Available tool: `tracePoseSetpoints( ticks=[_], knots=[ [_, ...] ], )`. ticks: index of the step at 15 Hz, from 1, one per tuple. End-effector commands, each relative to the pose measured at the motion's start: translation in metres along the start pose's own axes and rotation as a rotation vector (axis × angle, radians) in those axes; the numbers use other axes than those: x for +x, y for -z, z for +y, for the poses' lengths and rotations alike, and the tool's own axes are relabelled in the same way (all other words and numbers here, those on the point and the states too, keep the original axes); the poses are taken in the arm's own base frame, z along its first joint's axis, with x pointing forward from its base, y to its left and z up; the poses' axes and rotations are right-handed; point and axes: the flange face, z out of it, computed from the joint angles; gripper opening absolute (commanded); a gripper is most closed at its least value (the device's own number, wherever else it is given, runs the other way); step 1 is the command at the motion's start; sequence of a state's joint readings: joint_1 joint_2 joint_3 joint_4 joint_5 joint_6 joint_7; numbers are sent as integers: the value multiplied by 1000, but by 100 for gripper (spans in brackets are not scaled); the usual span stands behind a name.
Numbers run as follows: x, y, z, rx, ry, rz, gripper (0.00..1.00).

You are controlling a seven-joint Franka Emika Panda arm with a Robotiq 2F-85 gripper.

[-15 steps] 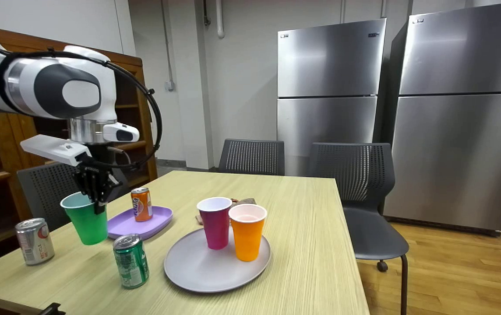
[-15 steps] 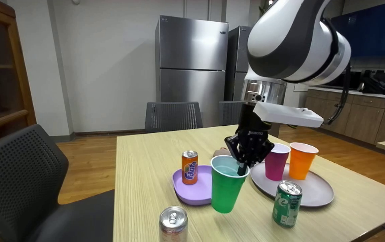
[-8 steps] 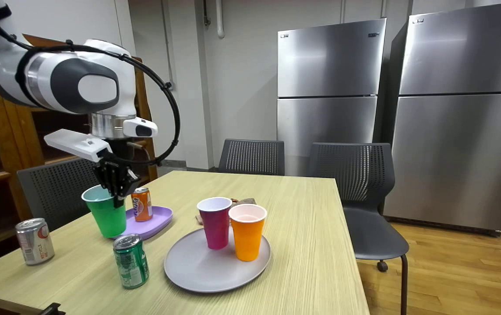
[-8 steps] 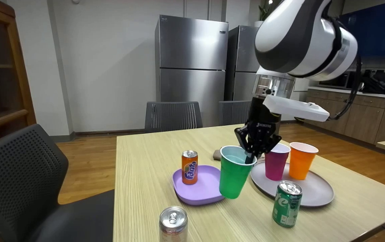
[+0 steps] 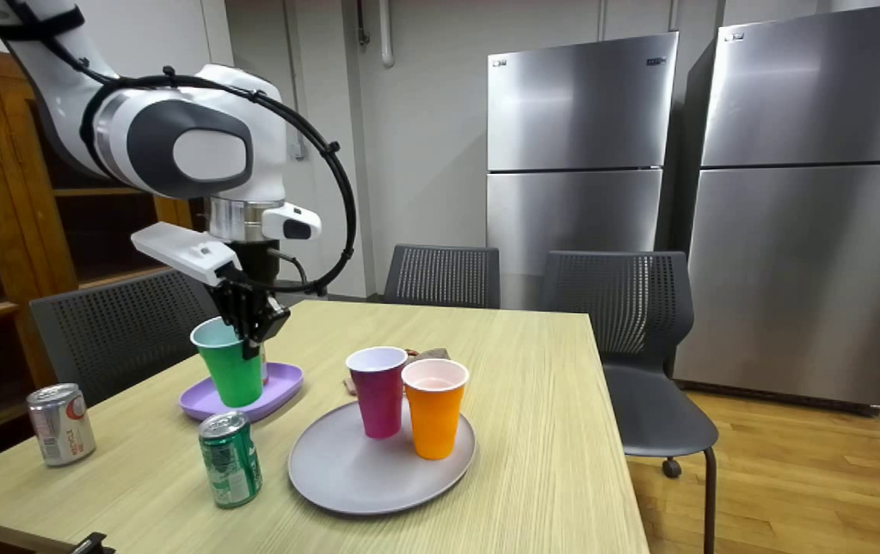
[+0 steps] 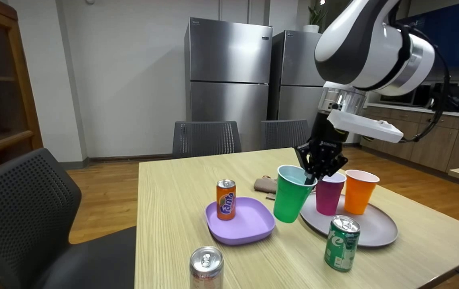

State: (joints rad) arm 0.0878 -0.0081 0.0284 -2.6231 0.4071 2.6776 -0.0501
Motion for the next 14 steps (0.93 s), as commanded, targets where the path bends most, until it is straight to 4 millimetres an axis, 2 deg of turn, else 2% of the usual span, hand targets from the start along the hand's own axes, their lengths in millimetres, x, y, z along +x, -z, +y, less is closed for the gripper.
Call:
tracePoseSetpoints(
  ticks=[1,8,14],
  knots=[
    [12,9,16,25,-22,24,1],
    [8,13,58,10,-92,30,1],
    [-7,10,95,-11,-143,14,1]
  ],
)
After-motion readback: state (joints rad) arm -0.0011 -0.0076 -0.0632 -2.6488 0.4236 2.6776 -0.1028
